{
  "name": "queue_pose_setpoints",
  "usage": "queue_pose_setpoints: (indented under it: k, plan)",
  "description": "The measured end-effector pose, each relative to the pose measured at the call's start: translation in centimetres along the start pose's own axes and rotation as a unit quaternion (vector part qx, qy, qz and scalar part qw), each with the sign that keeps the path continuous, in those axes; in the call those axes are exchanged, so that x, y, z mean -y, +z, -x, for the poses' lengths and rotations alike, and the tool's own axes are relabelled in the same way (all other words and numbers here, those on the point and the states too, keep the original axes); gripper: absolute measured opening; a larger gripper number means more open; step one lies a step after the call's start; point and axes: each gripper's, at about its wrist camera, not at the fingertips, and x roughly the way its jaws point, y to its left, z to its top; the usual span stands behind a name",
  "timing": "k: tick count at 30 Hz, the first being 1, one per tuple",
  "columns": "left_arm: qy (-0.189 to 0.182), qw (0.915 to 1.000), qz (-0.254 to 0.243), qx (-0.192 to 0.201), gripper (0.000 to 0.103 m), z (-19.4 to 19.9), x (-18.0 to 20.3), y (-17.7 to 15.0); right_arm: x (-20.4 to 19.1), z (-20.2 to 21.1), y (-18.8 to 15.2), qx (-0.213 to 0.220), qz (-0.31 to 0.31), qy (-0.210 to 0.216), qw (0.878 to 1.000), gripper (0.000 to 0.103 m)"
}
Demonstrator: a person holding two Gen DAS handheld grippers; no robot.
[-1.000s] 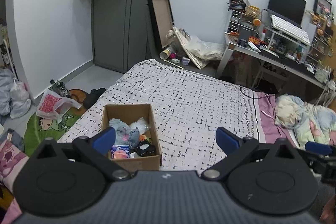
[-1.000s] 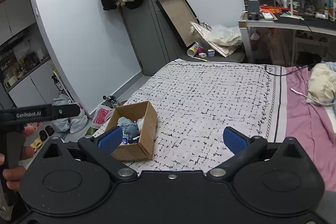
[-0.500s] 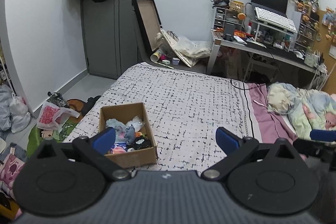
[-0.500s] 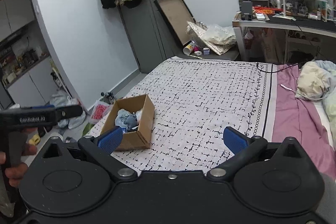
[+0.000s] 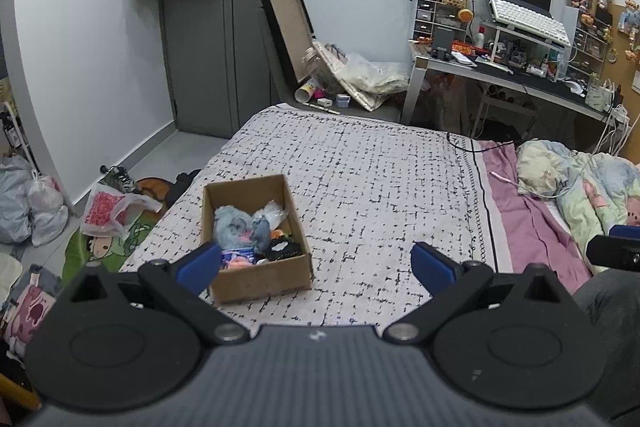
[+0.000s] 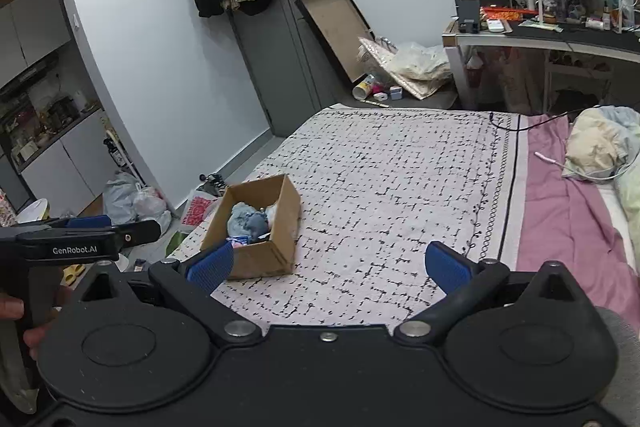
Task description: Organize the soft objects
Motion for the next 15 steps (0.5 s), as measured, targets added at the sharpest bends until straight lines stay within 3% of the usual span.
queue_pose_setpoints:
  k: [15]
  plan:
    - [0.000,1.0000,0.004,-0.001,0.101,0.26,-0.61,-0.05,-0.69,-0.46,-0.45,-0.008,0.005,0.001,1.000,0.103]
